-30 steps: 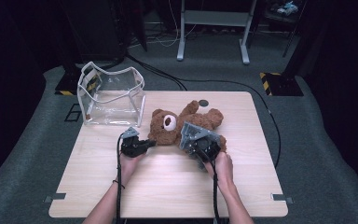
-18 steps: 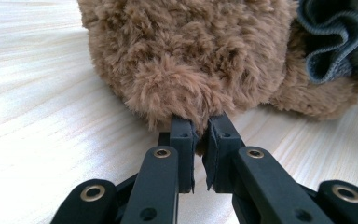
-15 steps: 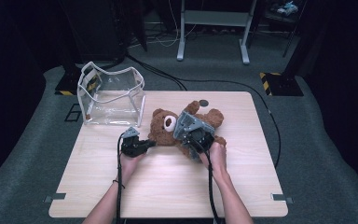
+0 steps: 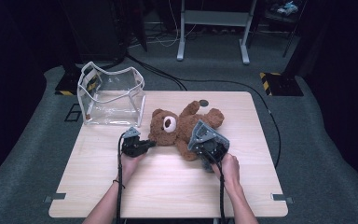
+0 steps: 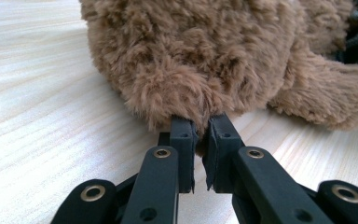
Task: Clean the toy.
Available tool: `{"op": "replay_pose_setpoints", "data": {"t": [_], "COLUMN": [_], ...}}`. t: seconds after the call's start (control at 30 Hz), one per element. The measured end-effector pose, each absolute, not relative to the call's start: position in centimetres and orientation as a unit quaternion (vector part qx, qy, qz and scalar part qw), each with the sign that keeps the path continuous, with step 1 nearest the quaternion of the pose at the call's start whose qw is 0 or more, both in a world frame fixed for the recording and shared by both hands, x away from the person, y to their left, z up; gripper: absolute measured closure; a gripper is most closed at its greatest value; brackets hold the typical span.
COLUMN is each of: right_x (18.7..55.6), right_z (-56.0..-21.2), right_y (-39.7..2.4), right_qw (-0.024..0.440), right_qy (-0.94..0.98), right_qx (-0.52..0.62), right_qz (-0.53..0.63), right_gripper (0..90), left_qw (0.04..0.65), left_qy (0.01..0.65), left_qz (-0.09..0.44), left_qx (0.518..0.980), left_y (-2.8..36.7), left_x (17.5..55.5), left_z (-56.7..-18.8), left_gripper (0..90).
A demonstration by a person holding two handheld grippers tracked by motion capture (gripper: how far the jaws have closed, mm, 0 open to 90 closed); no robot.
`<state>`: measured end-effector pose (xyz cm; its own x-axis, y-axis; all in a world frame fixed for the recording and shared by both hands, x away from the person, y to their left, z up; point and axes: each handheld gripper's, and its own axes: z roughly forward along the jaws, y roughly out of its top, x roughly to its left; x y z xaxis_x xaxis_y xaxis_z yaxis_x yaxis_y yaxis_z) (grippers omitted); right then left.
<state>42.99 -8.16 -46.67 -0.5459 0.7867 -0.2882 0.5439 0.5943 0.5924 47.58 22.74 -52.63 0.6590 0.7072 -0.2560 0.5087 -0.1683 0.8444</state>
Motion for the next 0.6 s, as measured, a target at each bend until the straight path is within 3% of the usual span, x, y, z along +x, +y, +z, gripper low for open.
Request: {"op": "replay_pose_setpoints", "data": {"t": [0.33,0.6], "right_x": [44.4,43.8], "right_z": [-47.0,-47.4], "right_y": [-2.1,-4.0], "right_qw": [0.266,0.279], "right_qy": [0.872,0.865], "right_qx": [0.340,0.359], "right_qz": [0.231,0.211], "right_gripper": [74.4,74.8], "left_qw": [0.505,0.509], "left_qy": [0.403,0.408], "left_qz": [0.096,0.097], "left_qx": [0.757,0.752], "left_y": [22.8,22.9], "left_x": [47.6,47.6], "left_z": [-52.6,-52.6], "left_gripper": [82.7,82.8]}}
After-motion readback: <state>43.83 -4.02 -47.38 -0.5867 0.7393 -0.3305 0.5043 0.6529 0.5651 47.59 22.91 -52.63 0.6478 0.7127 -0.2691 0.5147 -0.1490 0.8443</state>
